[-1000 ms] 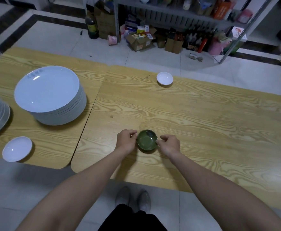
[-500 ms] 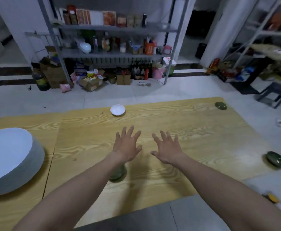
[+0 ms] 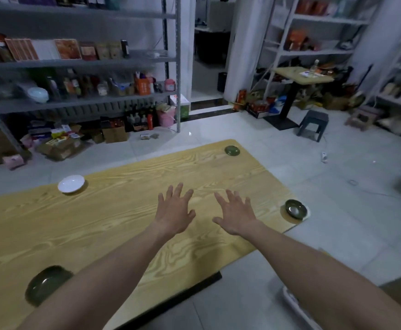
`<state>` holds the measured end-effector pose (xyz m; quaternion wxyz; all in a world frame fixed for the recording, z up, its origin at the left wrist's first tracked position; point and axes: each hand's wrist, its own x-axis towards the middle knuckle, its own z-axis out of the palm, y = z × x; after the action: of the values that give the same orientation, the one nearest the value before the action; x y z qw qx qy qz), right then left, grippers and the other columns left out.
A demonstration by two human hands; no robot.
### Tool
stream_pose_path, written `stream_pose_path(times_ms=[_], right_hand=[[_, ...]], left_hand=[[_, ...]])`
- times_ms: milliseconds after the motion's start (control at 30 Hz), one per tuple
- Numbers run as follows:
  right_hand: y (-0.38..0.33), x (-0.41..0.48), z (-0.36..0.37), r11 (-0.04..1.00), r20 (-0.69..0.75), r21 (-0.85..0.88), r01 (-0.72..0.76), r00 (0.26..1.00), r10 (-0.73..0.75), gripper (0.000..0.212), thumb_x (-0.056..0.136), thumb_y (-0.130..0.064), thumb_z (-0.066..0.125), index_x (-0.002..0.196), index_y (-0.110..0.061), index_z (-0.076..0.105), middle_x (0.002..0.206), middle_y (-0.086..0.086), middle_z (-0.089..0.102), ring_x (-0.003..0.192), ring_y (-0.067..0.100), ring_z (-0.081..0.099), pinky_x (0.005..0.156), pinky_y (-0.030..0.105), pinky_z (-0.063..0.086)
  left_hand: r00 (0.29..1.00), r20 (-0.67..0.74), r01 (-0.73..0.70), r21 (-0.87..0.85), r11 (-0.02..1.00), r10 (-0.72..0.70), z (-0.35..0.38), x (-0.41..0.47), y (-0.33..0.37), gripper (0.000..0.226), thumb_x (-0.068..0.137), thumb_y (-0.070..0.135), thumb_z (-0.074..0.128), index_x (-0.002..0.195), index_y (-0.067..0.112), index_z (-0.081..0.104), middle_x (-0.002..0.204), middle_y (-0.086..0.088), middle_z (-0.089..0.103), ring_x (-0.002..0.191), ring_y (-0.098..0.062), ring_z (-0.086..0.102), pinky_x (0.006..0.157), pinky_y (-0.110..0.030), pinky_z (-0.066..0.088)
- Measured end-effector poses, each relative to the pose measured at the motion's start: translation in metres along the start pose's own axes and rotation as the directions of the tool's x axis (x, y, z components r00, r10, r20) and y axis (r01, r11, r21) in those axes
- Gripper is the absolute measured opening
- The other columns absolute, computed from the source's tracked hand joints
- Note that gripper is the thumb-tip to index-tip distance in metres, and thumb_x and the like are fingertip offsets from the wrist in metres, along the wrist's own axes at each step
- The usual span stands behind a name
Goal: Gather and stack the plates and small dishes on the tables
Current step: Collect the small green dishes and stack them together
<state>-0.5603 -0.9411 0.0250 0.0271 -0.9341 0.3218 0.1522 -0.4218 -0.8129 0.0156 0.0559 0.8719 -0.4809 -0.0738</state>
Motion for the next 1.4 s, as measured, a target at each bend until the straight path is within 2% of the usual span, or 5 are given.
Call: stream_pose_path(times_ms=[600, 1133, 1267, 1333, 1400], right_hand=[[0.190, 0.152, -0.015, 0.999, 0.025, 0.020, -0.043, 0.999, 0.042, 0.078, 0.100, -0.053, 0.041, 0.159, -0.026, -0.002, 0.166, 0.012, -0.002, 0.152, 0.037, -0.003, 0.120, 0.058, 0.007], [0.270, 0.339, -0.029, 0.986, 0.101, 0.054, 0.159, 0.981, -0.164, 0.071, 0.101, -0.045, 0.044, 0.158, -0.020, 0.010, 0.165, 0.013, 0.008, 0.152, 0.033, 0.006, 0.121, 0.051, 0.013], [0.284, 0.386, -0.021, 0.974, 0.132, 0.165, 0.159, 0.975, -0.181, 0.073, 0.099, -0.046, 0.047, 0.158, -0.018, 0.014, 0.164, 0.013, 0.015, 0.150, 0.032, 0.015, 0.118, 0.049, 0.023], [0.286, 0.406, -0.018, 0.930, 0.140, 0.359, 0.071, 0.982, -0.129, 0.074, 0.097, -0.046, 0.052, 0.157, -0.018, 0.020, 0.162, 0.010, 0.024, 0.148, 0.029, 0.025, 0.116, 0.045, 0.030], [0.287, 0.426, -0.016, 0.792, 0.164, 0.605, -0.078, 0.986, -0.028, 0.072, 0.095, -0.041, 0.060, 0.155, -0.017, 0.029, 0.157, 0.007, 0.037, 0.142, 0.027, 0.037, 0.110, 0.037, 0.036]], left_hand=[[0.995, 0.071, -0.077, 0.024, 0.997, 0.075, 0.023, 0.229, 0.123, 0.069, 0.096, 0.048, 0.048, 0.155, 0.029, 0.016, 0.164, -0.007, 0.003, 0.150, -0.033, 0.005, 0.117, -0.057, 0.014], [0.968, 0.234, 0.107, -0.075, 0.991, -0.087, 0.045, 0.398, 0.137, 0.069, 0.095, 0.045, 0.051, 0.154, 0.028, 0.020, 0.163, -0.008, 0.009, 0.148, -0.031, 0.015, 0.115, -0.051, 0.020], [0.942, 0.290, 0.211, -0.124, 0.970, -0.168, 0.059, 0.438, 0.138, 0.069, 0.094, 0.044, 0.052, 0.154, 0.027, 0.022, 0.161, -0.009, 0.017, 0.145, -0.032, 0.022, 0.112, -0.048, 0.027], [0.928, 0.284, 0.310, -0.234, 0.921, -0.240, 0.066, 0.456, 0.138, 0.067, 0.092, 0.042, 0.056, 0.151, 0.024, 0.029, 0.154, -0.012, 0.031, 0.140, -0.032, 0.032, 0.108, -0.044, 0.034], [0.887, 0.289, 0.456, -0.419, 0.785, -0.361, 0.074, 0.473, 0.138, 0.062, 0.090, 0.038, 0.061, 0.146, 0.018, 0.041, 0.145, -0.013, 0.043, 0.133, -0.030, 0.042, 0.104, -0.038, 0.040]])
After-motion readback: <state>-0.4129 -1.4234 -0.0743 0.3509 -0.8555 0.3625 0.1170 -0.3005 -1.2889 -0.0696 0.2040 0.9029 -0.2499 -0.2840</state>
